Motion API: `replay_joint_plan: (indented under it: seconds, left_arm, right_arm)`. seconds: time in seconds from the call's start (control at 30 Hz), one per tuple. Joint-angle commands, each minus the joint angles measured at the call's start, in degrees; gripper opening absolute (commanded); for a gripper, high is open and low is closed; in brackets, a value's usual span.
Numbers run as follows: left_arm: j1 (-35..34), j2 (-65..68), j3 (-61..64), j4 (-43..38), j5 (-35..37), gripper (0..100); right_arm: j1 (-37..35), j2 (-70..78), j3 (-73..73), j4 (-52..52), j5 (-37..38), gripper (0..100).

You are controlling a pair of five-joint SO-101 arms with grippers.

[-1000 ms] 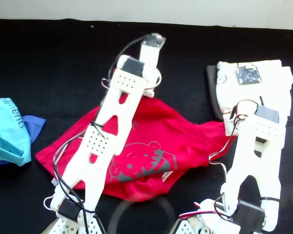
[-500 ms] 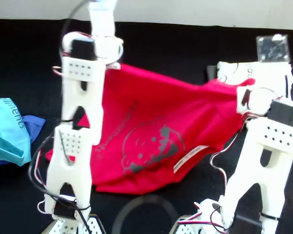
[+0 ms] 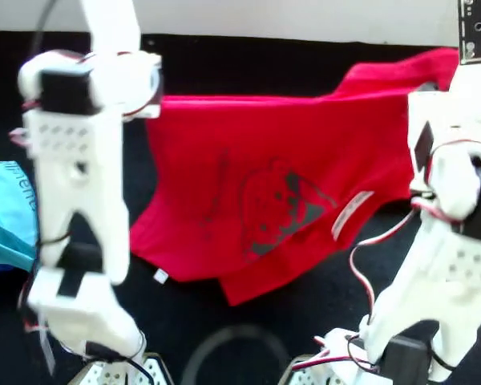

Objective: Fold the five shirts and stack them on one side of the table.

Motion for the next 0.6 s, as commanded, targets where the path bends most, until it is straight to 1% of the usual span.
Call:
replay_joint_plan:
  seconds: [0.0, 0.1, 0.27, 0.4, 0.57]
  left_arm:
    - [-3.38, -11.3, 5.23, 0.26, -2.11, 1]
    - [-4.79, -17.45, 9.8, 0.18, -2.9, 1]
    - [-7.16, -24.48, 13.93, 0.18, -2.99, 1]
    - [-7.43, -27.56, 14.9, 0.09, -4.48, 1]
    - [-7.43, -30.11, 14.64, 0.0, -4.57, 1]
  right_arm:
    - [-0.66, 0.13, -9.19, 2.15, -0.53, 0.5]
    - [-0.66, -0.22, -12.26, 2.77, -0.53, 0.5]
    - [-0.66, -0.22, -16.66, 2.77, -0.26, 0.5]
    - [-0.66, -0.22, -20.7, 2.15, -0.18, 0.5]
    - [-0.66, -0.22, -26.42, 0.22, -0.18, 0.5]
